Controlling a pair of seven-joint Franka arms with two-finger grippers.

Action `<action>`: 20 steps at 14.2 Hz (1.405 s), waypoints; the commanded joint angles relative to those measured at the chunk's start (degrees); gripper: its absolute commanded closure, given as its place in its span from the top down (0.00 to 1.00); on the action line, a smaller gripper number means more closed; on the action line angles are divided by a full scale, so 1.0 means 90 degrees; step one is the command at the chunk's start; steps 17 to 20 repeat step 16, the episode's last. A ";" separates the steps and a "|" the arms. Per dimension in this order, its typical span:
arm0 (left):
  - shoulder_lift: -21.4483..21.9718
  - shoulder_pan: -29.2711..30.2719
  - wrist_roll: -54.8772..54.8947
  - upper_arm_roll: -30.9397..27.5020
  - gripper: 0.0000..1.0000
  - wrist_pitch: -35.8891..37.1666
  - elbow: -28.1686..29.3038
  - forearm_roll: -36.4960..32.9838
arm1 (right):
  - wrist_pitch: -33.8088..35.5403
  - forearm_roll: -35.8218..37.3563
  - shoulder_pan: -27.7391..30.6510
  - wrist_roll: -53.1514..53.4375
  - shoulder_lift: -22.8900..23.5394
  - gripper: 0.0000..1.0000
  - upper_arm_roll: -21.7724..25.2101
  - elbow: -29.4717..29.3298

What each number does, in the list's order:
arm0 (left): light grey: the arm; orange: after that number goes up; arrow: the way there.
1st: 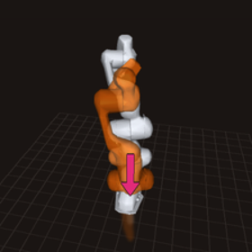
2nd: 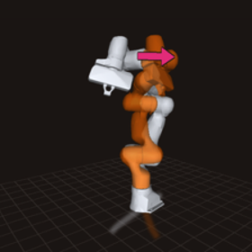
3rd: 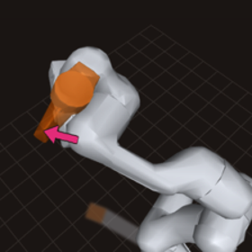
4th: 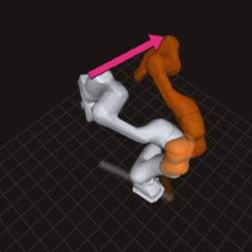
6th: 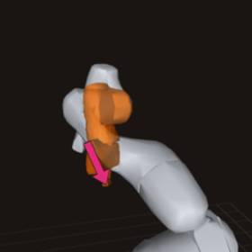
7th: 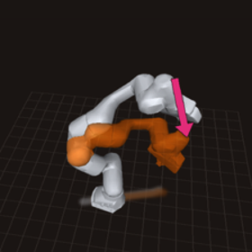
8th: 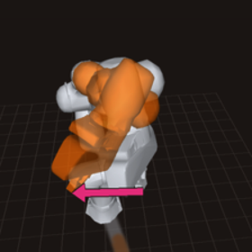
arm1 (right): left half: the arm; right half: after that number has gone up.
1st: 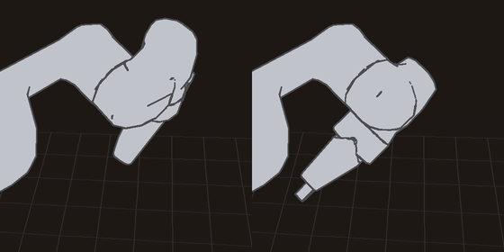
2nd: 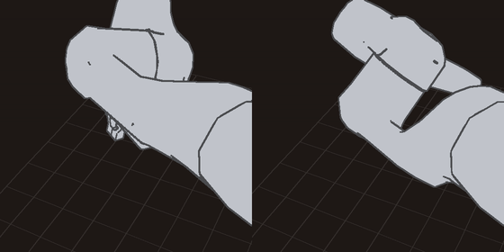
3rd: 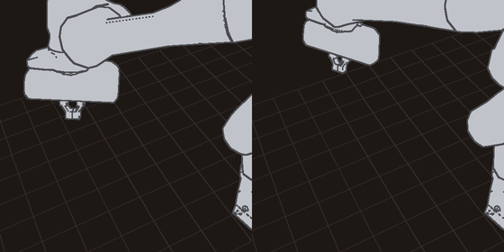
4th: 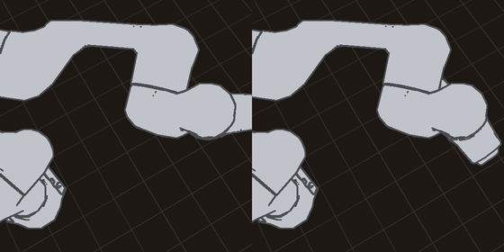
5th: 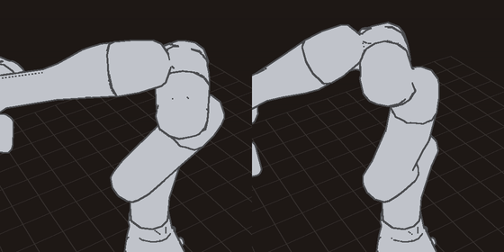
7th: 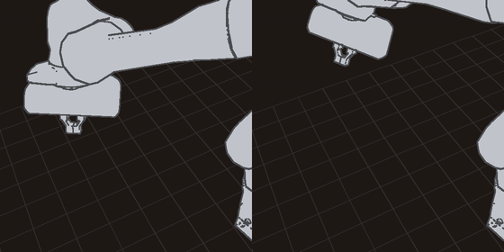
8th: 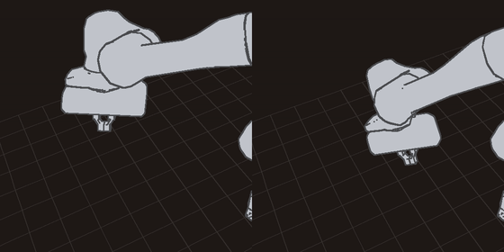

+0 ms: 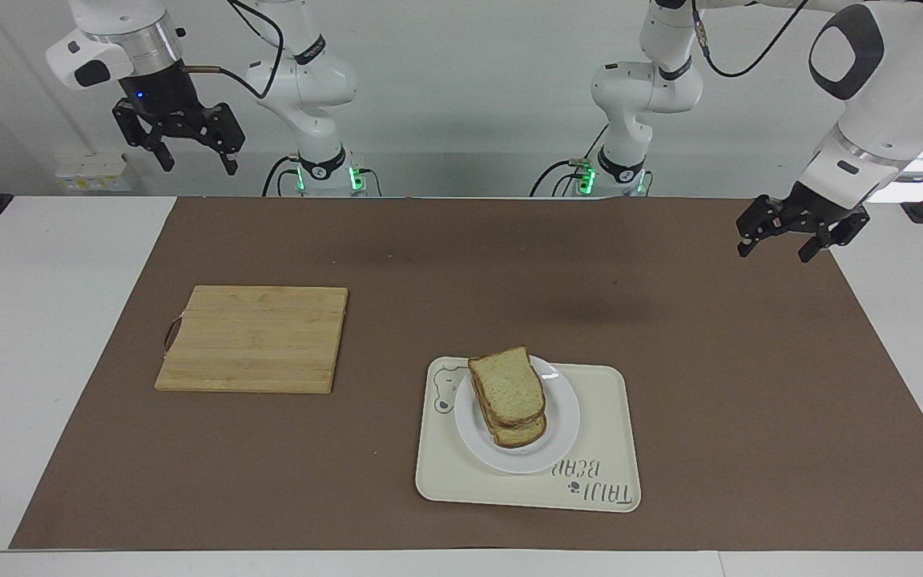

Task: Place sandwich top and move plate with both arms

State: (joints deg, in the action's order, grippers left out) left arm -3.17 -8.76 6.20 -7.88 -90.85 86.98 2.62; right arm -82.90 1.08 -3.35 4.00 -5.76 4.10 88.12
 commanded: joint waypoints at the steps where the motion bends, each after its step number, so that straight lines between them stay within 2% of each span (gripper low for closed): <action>1: 0.0684 -0.0130 -0.0288 0.0036 1.00 0.0133 0.0648 -0.0232 | 0.0149 -0.0052 0.0079 -0.0181 0.0025 1.00 -0.0045 -0.0113; 20: 0.0675 -0.0130 -0.0278 0.0046 1.00 0.0134 0.0628 -0.0232 | 0.0149 -0.0052 0.0079 -0.0181 0.0025 1.00 -0.0045 -0.0113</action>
